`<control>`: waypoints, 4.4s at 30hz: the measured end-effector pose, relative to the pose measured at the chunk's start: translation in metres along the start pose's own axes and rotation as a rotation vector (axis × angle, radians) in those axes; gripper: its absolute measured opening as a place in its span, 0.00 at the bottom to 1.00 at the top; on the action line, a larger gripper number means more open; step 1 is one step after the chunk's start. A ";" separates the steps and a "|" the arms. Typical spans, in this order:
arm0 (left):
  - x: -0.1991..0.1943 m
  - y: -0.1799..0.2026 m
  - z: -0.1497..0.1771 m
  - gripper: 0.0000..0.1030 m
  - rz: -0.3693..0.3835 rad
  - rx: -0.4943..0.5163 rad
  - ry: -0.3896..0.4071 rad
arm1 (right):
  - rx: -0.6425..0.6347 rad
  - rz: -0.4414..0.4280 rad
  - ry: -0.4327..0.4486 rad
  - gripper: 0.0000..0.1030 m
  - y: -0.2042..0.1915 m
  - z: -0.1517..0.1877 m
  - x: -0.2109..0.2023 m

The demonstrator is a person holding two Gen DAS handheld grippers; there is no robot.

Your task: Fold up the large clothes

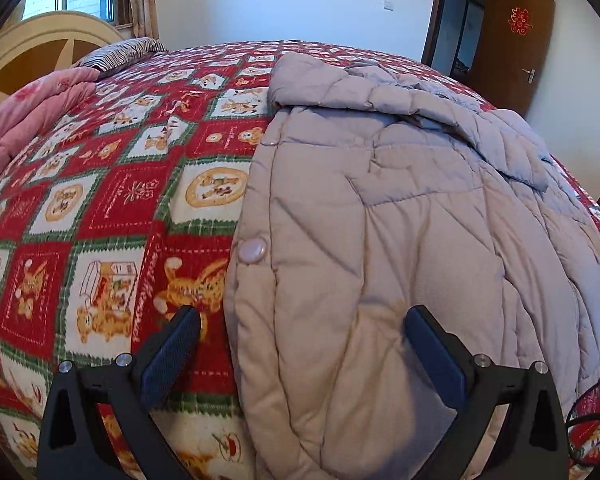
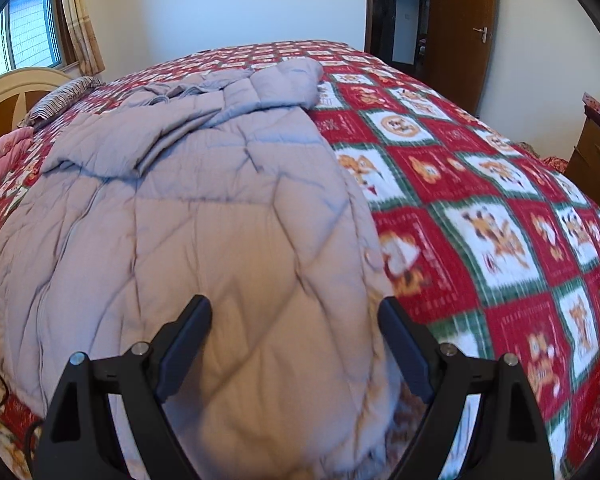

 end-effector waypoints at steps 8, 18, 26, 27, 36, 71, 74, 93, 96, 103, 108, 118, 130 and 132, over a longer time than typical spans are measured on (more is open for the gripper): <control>-0.005 0.006 0.008 0.99 0.060 -0.012 -0.016 | 0.032 -0.027 -0.038 0.81 0.007 0.033 -0.011; -0.009 0.027 0.021 0.99 0.126 0.035 -0.055 | 0.033 -0.037 -0.057 0.73 -0.003 0.055 -0.017; -0.014 0.030 0.022 0.72 0.159 0.035 -0.056 | -0.007 0.024 -0.021 0.74 -0.006 0.050 -0.007; -0.015 0.030 0.021 0.69 0.155 0.041 -0.052 | -0.002 0.014 -0.032 0.64 -0.006 0.051 -0.009; -0.017 0.027 0.021 0.61 0.156 0.027 -0.051 | 0.079 -0.085 -0.038 0.39 -0.005 0.056 -0.012; -0.100 0.006 -0.027 0.08 0.207 0.087 0.116 | 0.060 -0.240 0.027 0.15 -0.015 0.029 -0.075; -0.074 -0.001 -0.010 0.08 0.189 0.086 0.050 | 0.063 -0.209 -0.032 0.30 -0.011 0.048 -0.055; -0.076 -0.003 0.006 0.06 0.227 0.071 0.029 | 0.055 -0.194 -0.126 0.08 -0.003 0.083 -0.045; -0.131 0.002 -0.025 0.06 0.288 0.083 0.137 | 0.087 -0.250 -0.035 0.08 0.003 0.060 -0.083; -0.173 -0.002 -0.083 0.06 0.317 0.086 0.273 | 0.130 -0.299 0.223 0.07 0.019 -0.016 -0.165; -0.117 -0.004 -0.141 0.08 0.326 0.058 0.310 | 0.131 -0.244 0.324 0.02 0.005 -0.094 -0.146; -0.016 0.007 -0.219 0.10 0.294 -0.054 0.231 | 0.181 -0.160 0.334 0.02 0.005 -0.201 -0.048; 0.043 0.015 -0.231 0.10 0.307 -0.073 0.134 | -0.041 -0.124 0.240 0.78 0.066 -0.097 -0.072; 0.042 0.015 -0.231 0.10 0.296 -0.075 0.134 | -0.131 -0.162 0.176 0.85 0.050 -0.070 -0.062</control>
Point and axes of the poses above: each gripper's, at about its wrist camera, not at the fingertips, and x roughly the way its jaws point, y to its right, z to its underside, the point moved 9 cm from there along x, roughly the way its jaws point, and after that the axes turned 1 degree about -y, right-handed, at the moved point
